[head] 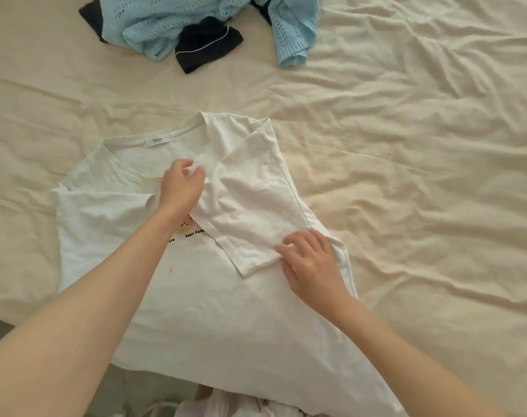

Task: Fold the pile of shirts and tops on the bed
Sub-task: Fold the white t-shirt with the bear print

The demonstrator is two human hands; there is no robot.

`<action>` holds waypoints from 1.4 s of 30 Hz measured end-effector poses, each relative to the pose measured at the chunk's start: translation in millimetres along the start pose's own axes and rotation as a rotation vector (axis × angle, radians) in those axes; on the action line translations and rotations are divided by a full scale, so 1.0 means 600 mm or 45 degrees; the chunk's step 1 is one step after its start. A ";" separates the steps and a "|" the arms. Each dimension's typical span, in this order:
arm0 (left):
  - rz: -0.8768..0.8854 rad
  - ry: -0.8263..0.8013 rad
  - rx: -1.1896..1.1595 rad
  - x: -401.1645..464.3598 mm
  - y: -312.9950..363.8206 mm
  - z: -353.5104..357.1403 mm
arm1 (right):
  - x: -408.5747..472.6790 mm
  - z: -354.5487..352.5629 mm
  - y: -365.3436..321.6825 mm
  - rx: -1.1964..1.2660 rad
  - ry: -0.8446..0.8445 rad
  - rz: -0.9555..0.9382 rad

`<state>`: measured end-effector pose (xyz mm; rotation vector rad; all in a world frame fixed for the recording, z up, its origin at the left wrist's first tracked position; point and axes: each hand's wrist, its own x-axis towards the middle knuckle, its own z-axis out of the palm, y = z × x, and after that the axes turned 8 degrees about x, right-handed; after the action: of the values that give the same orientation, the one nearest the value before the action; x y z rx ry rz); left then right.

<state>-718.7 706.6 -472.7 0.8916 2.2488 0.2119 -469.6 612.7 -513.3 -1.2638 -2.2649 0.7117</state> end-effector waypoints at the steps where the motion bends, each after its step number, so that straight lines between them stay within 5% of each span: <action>1: 0.124 0.073 0.215 0.004 0.015 0.006 | 0.003 -0.012 -0.003 0.016 0.069 0.079; 4: 0.374 0.092 0.494 0.030 0.069 0.030 | 0.011 -0.033 0.002 -0.039 0.209 0.323; 6: 0.478 -0.015 0.425 0.050 0.098 0.053 | 0.012 -0.026 0.013 -0.126 0.081 0.341; 10: 0.458 -0.084 0.186 0.081 0.142 0.098 | 0.001 0.000 0.063 -0.345 -0.294 -0.086; 15: 0.432 -0.039 -0.022 0.098 0.178 0.121 | 0.011 -0.027 0.134 -0.391 -0.288 -0.288; 21: 0.737 0.355 0.694 0.049 0.120 0.128 | 0.005 -0.044 0.114 -0.354 -0.330 -0.179; 26: 1.065 0.153 0.946 -0.043 -0.028 0.143 | -0.022 -0.017 0.039 -0.276 -0.459 -0.008; 34: 0.793 -0.118 0.863 -0.180 -0.205 0.110 | -0.099 0.028 -0.053 -0.320 -0.608 0.277; 37: 0.648 0.019 0.635 -0.237 -0.271 0.071 | -0.151 0.017 -0.075 -0.312 -0.629 0.399; 42: 0.067 0.373 0.111 -0.254 -0.399 -0.026 | -0.212 0.001 -0.104 -0.316 -0.586 0.542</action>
<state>-778.9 428.9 -468.7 1.0222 2.5224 0.2858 -448.5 474.1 -491.3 -1.9013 -2.5261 0.9747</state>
